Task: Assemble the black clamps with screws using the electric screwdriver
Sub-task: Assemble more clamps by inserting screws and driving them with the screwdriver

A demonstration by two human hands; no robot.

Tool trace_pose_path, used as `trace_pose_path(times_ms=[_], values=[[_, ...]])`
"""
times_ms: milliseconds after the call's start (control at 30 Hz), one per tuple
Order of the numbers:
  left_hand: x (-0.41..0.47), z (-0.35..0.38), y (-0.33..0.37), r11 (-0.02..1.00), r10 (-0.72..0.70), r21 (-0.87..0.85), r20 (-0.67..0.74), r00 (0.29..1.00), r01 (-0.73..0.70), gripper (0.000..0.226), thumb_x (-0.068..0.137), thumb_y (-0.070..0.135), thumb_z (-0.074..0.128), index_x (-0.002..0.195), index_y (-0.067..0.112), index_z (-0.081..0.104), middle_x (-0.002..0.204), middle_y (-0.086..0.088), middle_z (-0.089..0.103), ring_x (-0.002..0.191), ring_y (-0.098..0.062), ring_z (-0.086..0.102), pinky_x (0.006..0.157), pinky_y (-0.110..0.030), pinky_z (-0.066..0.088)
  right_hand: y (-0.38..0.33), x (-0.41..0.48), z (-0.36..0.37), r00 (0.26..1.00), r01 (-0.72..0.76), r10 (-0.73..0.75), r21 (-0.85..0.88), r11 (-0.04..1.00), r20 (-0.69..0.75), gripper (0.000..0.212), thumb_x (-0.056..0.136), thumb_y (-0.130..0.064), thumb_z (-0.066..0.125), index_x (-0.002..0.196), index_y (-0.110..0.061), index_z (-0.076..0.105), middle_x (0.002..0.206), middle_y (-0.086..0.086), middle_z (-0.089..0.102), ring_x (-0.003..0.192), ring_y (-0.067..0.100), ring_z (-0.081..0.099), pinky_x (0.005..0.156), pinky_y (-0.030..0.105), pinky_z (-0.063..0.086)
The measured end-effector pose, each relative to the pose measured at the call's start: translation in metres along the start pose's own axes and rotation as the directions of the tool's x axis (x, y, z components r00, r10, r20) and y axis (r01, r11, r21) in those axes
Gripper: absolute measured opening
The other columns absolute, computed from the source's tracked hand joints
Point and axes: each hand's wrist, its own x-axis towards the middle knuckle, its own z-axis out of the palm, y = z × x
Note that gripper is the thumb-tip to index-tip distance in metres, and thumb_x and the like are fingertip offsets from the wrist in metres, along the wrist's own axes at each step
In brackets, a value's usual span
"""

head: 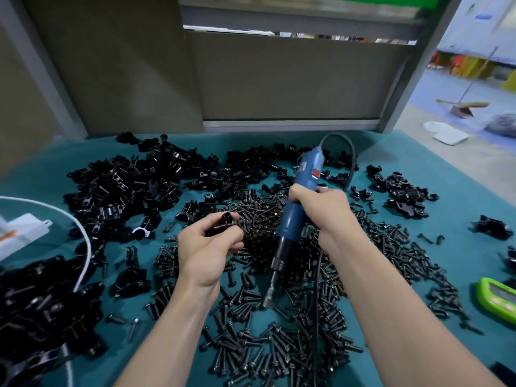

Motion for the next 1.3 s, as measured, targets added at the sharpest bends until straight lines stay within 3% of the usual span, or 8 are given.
trace_pose_path(times_ms=[100, 233, 367, 467, 633, 733, 900, 1300], values=[[-0.002, 0.001, -0.003, 1.000, 0.009, -0.016, -0.001, 1.000, -0.009, 0.037, 0.082, -0.011, 0.073, 0.080, 0.024, 0.084, 0.081, -0.001, 0.077, 0.070, -0.011, 0.071, 0.064, -0.019, 0.056, -0.007, -0.011, 0.000, 0.987, 0.121, -0.144, 0.252, 0.960, 0.072, 0.022, 0.080, -0.026, 0.067, 0.101, -0.030, 0.066, 0.091, -0.002, 0.065, 0.079, 0.019, 0.062, 0.071, 0.039, 0.056], [-0.003, 0.003, -0.005, 0.999, 0.027, -0.022, 0.004, 1.000, -0.026, 0.031, 0.085, -0.008, 0.073, 0.083, 0.022, 0.083, 0.082, -0.002, 0.077, 0.077, -0.012, 0.074, 0.065, -0.020, 0.058, -0.015, -0.016, 0.004, 0.953, 0.225, -0.283, 0.363, 0.904, 0.114, 0.027, 0.089, -0.023, 0.061, 0.109, -0.041, 0.060, 0.099, 0.002, 0.064, 0.077, 0.017, 0.066, 0.072, 0.045, 0.062], [0.000, 0.001, -0.003, 0.999, 0.018, -0.049, -0.022, 1.000, -0.019, 0.033, 0.088, -0.006, 0.072, 0.083, 0.024, 0.083, 0.081, -0.002, 0.078, 0.078, -0.011, 0.075, 0.063, -0.020, 0.057, -0.023, -0.015, 0.007, 0.951, 0.084, -0.215, 0.483, 0.872, 0.222, 0.041, 0.092, -0.037, 0.054, 0.122, -0.013, 0.067, 0.089, 0.009, 0.067, 0.066, 0.019, 0.063, 0.057, 0.033, 0.055], [0.002, -0.002, -0.003, 0.997, 0.008, -0.070, -0.040, 0.999, -0.011, 0.032, 0.088, -0.006, 0.071, 0.083, 0.023, 0.083, 0.081, -0.001, 0.078, 0.078, -0.010, 0.075, 0.062, -0.020, 0.058, -0.025, -0.010, 0.008, 0.945, -0.015, -0.162, 0.533, 0.846, 0.284, 0.035, 0.102, -0.036, 0.049, 0.100, -0.016, 0.078, 0.090, 0.008, 0.071, 0.069, 0.020, 0.061, 0.060, 0.033, 0.053], [0.007, -0.003, -0.002, 0.999, 0.023, -0.036, -0.032, 0.999, -0.024, 0.028, 0.086, -0.004, 0.072, 0.085, 0.022, 0.083, 0.081, 0.001, 0.077, 0.076, -0.009, 0.072, 0.063, -0.022, 0.058, -0.036, 0.003, 0.003, 0.930, -0.119, -0.091, 0.523, 0.844, 0.357, 0.041, 0.099, -0.040, 0.051, 0.120, -0.009, 0.069, 0.088, 0.007, 0.071, 0.073, 0.022, 0.063, 0.061, 0.034, 0.054], [0.008, -0.002, -0.002, 0.999, 0.034, -0.015, -0.024, 0.999, -0.034, 0.028, 0.086, -0.004, 0.072, 0.085, 0.022, 0.083, 0.081, -0.001, 0.076, 0.074, -0.012, 0.071, 0.063, -0.021, 0.057, -0.037, 0.009, 0.000, 0.932, -0.067, -0.126, 0.505, 0.861, 0.340, 0.038, 0.096, -0.041, 0.053, 0.115, -0.011, 0.066, 0.081, 0.006, 0.069, 0.070, 0.024, 0.067, 0.064, 0.038, 0.056], [0.008, -0.001, -0.002, 0.999, 0.043, -0.009, -0.018, 0.999, -0.043, 0.030, 0.085, -0.006, 0.073, 0.083, 0.022, 0.083, 0.081, 0.000, 0.077, 0.074, -0.012, 0.072, 0.061, -0.020, 0.056, -0.031, 0.011, 0.001, 0.886, 0.013, -0.251, 0.521, 0.854, 0.389, 0.031, 0.095, -0.031, 0.049, 0.114, -0.014, 0.065, 0.095, 0.010, 0.072, 0.075, 0.025, 0.062, 0.068, 0.038, 0.054], [0.005, 0.002, -0.001, 0.998, 0.063, 0.013, -0.005, 0.998, -0.063, 0.032, 0.086, -0.006, 0.073, 0.080, 0.024, 0.083, 0.082, -0.004, 0.075, 0.075, -0.012, 0.071, 0.061, -0.020, 0.055, -0.026, -0.008, 0.016, 0.955, 0.082, -0.203, 0.464, 0.882, 0.217, 0.032, 0.105, -0.033, 0.040, 0.092, -0.014, 0.062, 0.074, 0.006, 0.065, 0.061, 0.022, 0.057, 0.062, 0.036, 0.047]])
